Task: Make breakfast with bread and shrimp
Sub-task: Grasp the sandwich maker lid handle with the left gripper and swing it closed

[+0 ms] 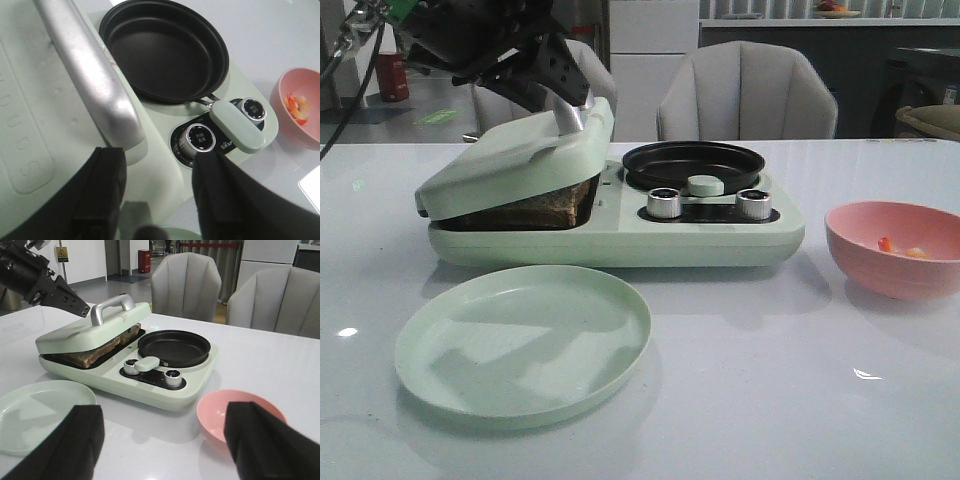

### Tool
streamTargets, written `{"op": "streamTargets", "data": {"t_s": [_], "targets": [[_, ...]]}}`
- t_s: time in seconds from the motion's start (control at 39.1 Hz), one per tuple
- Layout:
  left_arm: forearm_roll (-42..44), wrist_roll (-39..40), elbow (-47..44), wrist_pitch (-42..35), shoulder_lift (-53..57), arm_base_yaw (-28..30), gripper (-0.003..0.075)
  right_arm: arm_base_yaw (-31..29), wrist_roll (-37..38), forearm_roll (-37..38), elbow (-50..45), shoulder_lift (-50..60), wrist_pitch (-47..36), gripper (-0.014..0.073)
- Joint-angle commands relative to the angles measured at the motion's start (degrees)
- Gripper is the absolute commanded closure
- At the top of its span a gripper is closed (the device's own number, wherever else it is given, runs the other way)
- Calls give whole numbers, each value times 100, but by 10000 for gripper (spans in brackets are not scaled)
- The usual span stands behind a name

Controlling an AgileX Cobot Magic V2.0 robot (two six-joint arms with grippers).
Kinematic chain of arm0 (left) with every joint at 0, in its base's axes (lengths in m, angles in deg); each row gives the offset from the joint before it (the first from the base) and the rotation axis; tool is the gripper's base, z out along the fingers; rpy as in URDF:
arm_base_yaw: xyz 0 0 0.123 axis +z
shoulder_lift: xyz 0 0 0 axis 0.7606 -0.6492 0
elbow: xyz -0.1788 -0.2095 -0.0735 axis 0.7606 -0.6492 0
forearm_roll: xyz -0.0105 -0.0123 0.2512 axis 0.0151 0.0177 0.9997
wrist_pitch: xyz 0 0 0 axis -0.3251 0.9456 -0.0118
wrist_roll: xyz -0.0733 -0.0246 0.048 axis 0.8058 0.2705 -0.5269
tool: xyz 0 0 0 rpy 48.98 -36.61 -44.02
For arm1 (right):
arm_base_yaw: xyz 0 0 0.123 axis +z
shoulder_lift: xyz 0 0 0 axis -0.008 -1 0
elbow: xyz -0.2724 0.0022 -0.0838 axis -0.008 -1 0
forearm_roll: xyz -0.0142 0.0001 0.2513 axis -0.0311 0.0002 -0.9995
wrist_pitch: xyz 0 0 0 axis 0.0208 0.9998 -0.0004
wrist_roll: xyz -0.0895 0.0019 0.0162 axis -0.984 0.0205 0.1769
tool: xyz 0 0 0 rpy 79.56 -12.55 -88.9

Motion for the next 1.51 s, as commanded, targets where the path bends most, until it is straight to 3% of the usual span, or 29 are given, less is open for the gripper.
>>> {"op": "streamTargets", "data": {"t_s": [0.0,0.23,0.33,0.61,0.77,0.87,1.05,1.48], "targets": [[-24,4,161,-254,280,-44,335,-21,-31,10,156,-74,-494,-6],[1143,37,175,-269,878,-44,335,-21,-31,10,156,-74,-494,-6],[1813,399,175,-322,1246,30,335,-21,-31,10,156,-74,-494,-6],[4713,2348,175,89,2422,186,335,-21,-31,10,156,-74,-494,-6],[6241,3698,175,1016,2996,186,342,-21,-31,10,156,-74,-494,-6],[7025,4434,175,1597,3356,186,400,-21,-31,10,156,-74,-494,-6],[6923,4485,-124,1637,4196,186,472,-21,-31,10,156,-74,-494,-6],[6348,4714,-1969,1219,6466,186,475,-21,-31,10,156,-74,-494,-6]]}}
